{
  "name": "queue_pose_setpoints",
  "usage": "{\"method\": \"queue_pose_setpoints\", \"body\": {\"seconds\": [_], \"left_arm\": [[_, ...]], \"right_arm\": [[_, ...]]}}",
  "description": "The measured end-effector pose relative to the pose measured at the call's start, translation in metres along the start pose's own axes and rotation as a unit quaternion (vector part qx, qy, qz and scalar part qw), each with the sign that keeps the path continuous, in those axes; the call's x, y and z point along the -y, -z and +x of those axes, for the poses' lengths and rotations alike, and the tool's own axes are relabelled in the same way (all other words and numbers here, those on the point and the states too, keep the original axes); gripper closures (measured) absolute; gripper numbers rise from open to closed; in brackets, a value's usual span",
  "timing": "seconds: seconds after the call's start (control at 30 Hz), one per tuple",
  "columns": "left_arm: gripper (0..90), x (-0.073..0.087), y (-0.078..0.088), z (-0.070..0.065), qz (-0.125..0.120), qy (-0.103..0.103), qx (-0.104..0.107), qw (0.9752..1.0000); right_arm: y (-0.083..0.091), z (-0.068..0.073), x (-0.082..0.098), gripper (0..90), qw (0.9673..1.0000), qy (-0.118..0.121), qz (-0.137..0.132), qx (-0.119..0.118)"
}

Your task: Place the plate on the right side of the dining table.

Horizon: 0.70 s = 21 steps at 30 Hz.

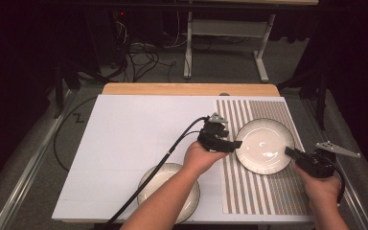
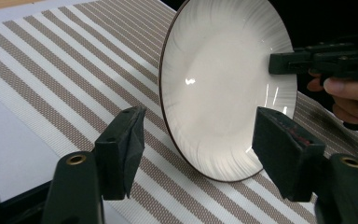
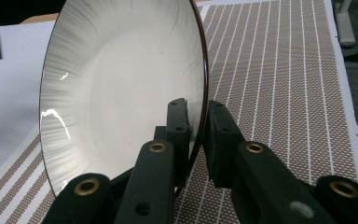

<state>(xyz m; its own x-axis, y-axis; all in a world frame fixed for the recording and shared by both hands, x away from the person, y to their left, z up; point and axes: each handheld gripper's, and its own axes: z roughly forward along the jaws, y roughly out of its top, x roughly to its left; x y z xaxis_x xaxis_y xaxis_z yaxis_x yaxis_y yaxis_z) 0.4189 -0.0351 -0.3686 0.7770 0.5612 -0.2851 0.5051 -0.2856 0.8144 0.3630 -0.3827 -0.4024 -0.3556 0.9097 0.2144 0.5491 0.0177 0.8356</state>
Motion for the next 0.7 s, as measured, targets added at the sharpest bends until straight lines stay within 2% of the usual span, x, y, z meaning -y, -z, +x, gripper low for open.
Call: {"method": "queue_pose_setpoints", "body": {"seconds": [0.17,0.47,0.7], "left_arm": [[31.4,0.006,0.018,0.002,-0.006,-0.003,0.002,1.0],[24.2,0.024,0.058,0.012,-0.024,-0.005,-0.02,0.9995],[20.1,0.039,0.097,0.02,-0.034,-0.005,-0.028,0.999]], "right_arm": [[-0.003,0.0,-0.002,83.3,1.0,0.0,0.007,0.006],[-0.006,0.0,-0.004,82.3,0.9997,-0.005,0.02,0.017],[-0.009,-0.001,-0.004,81.6,0.9993,-0.008,0.027,0.023]]}}
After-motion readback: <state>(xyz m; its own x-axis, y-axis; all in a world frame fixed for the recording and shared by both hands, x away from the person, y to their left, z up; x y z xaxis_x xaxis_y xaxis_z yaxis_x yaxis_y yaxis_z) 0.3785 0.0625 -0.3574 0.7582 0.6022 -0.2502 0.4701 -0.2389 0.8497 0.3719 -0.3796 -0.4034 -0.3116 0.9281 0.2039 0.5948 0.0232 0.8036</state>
